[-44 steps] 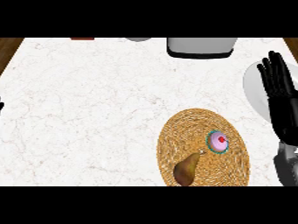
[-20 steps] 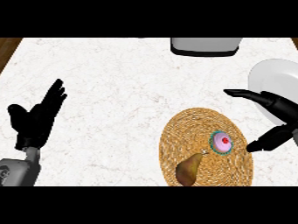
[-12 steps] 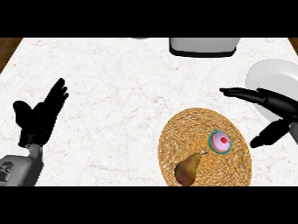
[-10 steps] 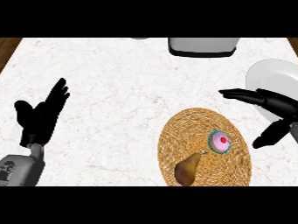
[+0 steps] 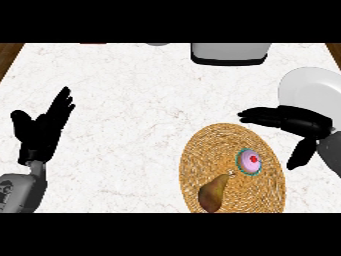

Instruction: Pick the cupcake from the placemat and place it in the plate

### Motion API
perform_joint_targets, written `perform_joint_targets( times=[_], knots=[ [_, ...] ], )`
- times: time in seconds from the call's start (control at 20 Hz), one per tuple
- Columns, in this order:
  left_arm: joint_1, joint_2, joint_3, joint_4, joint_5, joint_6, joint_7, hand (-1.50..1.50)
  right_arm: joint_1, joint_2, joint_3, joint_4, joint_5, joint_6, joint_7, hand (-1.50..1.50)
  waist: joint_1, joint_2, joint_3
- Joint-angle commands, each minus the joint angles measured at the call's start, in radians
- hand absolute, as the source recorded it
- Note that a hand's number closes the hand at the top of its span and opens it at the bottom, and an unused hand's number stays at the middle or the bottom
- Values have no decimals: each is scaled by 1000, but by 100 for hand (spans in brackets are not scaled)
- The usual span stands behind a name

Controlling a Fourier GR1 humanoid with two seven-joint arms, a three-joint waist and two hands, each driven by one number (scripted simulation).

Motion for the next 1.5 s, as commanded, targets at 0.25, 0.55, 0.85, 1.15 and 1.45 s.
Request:
perform_joint_targets(
  times=[0.25,0.55,0.85,1.15,1.45],
  knots=[
    [14,-34,22,-11,-21,-14,2,0,-58,75,34,53,166,57,-19,-150,-4,-2,0],
    [0,-32,40,-39,-39,-21,72,0,24,67,26,-61,223,77,30,-150,-12,-4,-1],
    [49,-28,69,-89,-52,-54,45,0,-34,164,-32,74,318,16,31,-150,-1,-2,0],
    [98,-50,72,-156,-62,-69,73,0,27,213,-16,-32,408,29,104,-150,-5,-5,0],
    [90,-101,55,-101,-103,-38,38,0,61,193,48,16,490,-11,-23,150,-3,-4,0]
  ],
)
